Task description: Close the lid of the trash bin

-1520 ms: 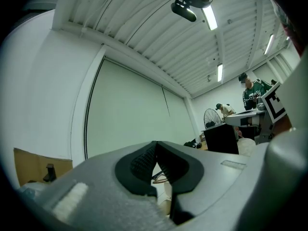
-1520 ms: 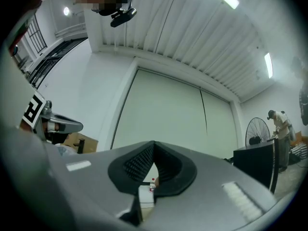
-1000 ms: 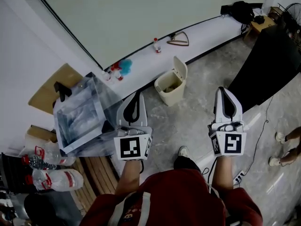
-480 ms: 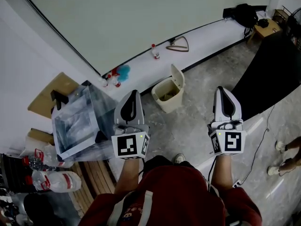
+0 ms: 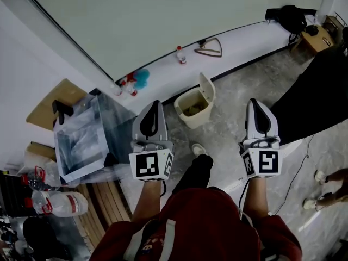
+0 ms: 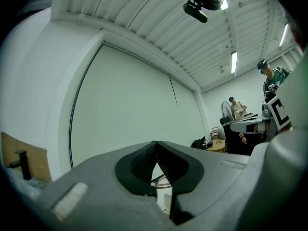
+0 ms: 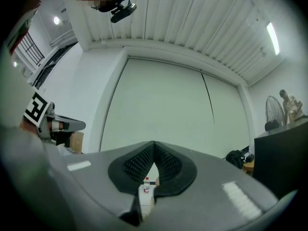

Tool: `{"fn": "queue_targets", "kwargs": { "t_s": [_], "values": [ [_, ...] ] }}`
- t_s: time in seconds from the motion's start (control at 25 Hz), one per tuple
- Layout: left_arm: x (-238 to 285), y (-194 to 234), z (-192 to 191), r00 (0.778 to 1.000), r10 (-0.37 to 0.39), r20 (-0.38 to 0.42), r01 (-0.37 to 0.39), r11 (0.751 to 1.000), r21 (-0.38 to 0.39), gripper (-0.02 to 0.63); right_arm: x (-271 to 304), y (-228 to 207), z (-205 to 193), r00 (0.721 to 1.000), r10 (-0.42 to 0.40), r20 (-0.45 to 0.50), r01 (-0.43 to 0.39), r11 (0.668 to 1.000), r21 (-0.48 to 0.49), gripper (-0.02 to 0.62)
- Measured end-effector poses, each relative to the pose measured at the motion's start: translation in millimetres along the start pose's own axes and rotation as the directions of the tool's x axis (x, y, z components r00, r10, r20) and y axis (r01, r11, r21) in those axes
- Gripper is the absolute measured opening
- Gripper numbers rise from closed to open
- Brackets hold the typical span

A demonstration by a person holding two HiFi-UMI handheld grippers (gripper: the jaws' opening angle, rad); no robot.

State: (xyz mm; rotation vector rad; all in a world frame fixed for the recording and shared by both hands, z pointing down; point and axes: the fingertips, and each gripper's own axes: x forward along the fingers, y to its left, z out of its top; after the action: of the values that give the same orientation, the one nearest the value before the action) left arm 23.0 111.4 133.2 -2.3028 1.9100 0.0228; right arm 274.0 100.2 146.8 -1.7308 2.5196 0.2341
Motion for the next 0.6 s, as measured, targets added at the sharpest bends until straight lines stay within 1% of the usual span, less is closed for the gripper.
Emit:
{"fn": "queue_targets", "kwargs": {
  "t_s": [0.12,0.28,0.6],
  "values": [
    [19.2,10.1,-15.2,1.0,0.014,-0.008,-0.014,1.0,-0.004,0.003,27.4,0.6,-13.2,1.0,0.021,-0.01,-0.021,1.0,-0.004,0.0],
    [46.7,30.0,-38.1,0.998,0.053,-0.021,-0.053,0.999,-0.011,0.003,70.9,4.1,-30.9,0.997,0.063,-0.039,-0.064,0.998,-0.005,0.0],
    [110.8,66.1,-71.5,0.991,0.11,-0.074,-0.112,0.993,-0.032,0.003,159.8,-1.3,-67.2,0.986,0.129,-0.11,-0.133,0.991,-0.03,0.0]
  ]
}}
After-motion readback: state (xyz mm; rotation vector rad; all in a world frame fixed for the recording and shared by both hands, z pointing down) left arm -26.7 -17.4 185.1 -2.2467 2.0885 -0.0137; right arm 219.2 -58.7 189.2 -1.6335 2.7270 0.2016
